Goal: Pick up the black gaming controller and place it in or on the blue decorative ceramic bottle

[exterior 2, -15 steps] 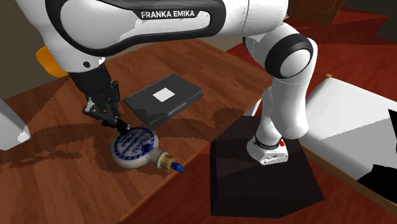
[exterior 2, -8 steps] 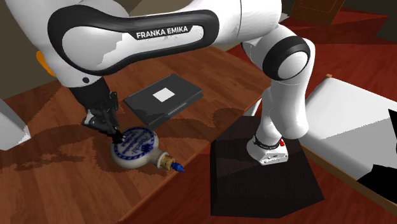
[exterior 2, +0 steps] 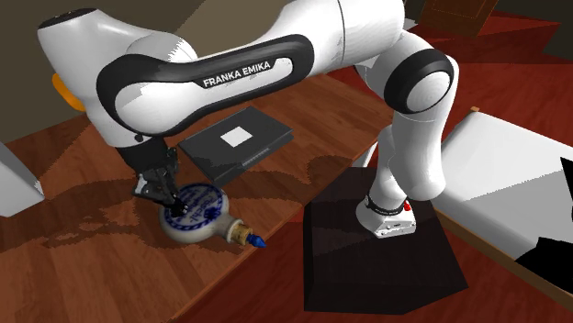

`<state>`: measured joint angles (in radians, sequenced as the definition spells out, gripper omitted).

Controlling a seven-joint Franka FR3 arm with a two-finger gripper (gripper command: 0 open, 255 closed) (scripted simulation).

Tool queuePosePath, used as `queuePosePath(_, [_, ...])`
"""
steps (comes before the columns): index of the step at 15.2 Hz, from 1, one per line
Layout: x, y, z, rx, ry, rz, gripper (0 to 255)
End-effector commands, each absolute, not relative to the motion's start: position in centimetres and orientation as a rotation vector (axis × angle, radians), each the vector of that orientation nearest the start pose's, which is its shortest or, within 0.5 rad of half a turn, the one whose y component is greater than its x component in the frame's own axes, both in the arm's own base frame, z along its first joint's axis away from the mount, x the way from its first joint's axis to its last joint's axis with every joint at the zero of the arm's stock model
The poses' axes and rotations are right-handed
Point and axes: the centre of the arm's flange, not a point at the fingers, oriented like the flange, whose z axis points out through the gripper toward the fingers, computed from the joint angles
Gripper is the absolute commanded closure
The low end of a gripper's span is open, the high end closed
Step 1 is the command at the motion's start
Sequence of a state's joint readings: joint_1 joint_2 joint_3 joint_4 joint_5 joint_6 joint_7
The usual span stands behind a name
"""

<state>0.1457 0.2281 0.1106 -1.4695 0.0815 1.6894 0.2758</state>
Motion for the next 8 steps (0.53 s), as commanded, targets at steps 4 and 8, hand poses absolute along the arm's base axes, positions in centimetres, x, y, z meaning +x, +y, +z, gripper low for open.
queuePosePath(4, [60.97, 15.91, 54.59, -3.04, 0.049, 0.051, 255])
queuePosePath(8, [60.97, 15.91, 54.59, -3.04, 0.049, 0.051, 0])
